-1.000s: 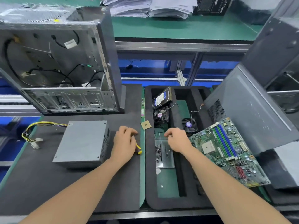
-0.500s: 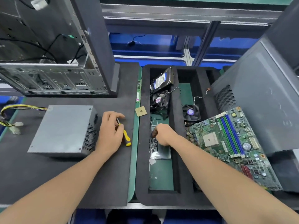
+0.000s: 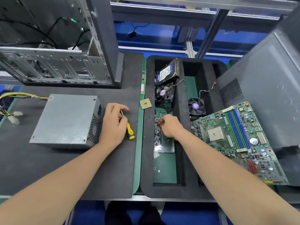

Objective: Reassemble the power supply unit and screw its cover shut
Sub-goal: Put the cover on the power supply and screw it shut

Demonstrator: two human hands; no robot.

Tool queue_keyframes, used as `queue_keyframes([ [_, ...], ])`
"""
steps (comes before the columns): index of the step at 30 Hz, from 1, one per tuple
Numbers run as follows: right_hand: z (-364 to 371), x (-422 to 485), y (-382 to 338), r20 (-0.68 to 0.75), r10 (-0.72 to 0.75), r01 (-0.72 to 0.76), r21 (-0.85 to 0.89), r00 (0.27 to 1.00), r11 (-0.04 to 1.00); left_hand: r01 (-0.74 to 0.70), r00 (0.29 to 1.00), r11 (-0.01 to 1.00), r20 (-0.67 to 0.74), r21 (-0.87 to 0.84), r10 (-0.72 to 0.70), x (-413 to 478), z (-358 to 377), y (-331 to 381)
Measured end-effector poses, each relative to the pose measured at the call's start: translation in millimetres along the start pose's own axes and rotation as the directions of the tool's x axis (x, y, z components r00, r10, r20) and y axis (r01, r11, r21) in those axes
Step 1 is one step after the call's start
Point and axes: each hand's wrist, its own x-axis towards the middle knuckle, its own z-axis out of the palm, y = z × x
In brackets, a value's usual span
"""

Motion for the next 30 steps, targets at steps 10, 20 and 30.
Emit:
queue_keyframes([
  [10,17,-1,-2,-0.074,0.000,-0.010,-0.133,0.997,0.991,0.019,1.000,1.000,0.001,-0.006,-0.019,0,-1,2],
  [20,20,-1,1,-0.128,0.027,-0.048,-0.158,0.991,0.986,0.008,1.000,1.000,0.005,-0.016,-0.008,0,-1,2],
  [30,16,0,1,-0.010,-0.039,0.037,-0.131,0.999,0.991,0.004,1.000,1.000,0.015,-0.008,-0.004,0,-1,1],
])
